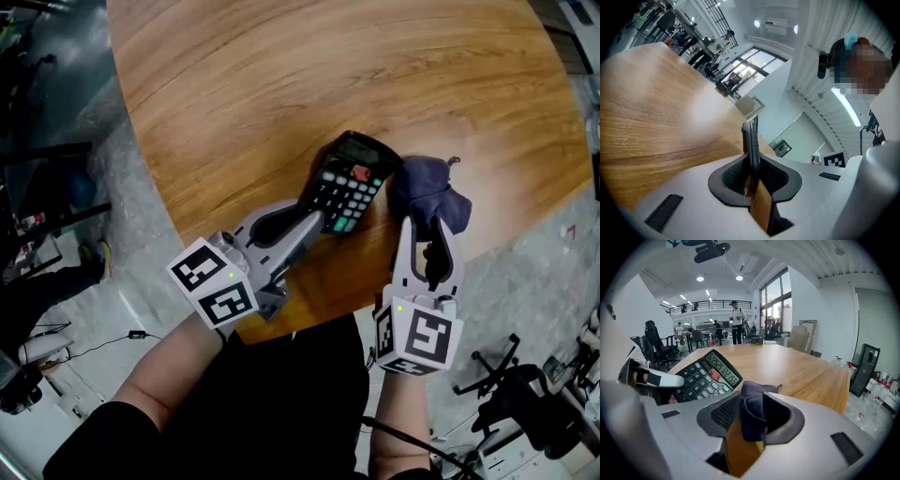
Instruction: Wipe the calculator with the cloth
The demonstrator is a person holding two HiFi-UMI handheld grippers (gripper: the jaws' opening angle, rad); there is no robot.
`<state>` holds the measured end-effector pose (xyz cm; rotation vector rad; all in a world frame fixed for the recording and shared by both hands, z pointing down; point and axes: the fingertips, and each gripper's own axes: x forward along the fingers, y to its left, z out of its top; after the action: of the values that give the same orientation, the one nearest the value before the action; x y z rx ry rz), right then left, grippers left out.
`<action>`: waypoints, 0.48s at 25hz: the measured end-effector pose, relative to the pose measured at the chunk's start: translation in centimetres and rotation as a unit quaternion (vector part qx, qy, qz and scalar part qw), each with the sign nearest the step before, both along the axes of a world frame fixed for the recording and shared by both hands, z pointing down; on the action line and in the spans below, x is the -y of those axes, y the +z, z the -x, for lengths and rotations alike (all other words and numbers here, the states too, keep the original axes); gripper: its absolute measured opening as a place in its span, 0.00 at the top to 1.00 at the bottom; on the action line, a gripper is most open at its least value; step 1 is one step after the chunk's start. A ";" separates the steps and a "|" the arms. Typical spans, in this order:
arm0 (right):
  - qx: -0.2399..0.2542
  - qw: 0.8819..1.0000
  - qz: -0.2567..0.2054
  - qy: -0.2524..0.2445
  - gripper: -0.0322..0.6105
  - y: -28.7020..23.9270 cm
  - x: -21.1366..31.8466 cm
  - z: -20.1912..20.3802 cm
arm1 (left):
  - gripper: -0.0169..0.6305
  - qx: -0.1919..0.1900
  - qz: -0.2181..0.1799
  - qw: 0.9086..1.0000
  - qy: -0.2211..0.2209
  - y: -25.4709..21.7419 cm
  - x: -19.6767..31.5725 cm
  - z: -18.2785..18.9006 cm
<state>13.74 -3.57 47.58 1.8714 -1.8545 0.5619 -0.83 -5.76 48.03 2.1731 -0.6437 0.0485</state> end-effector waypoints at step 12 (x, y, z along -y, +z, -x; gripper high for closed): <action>-0.076 0.994 0.080 0.004 0.75 5.1 0.0 -1.2 | 0.87 0.001 0.006 1.000 0.008 0.3 -0.2 -0.1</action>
<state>14.95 -3.60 52.71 1.7651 -1.6560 0.5384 -0.71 -5.52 48.32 2.1665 -0.6247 0.0626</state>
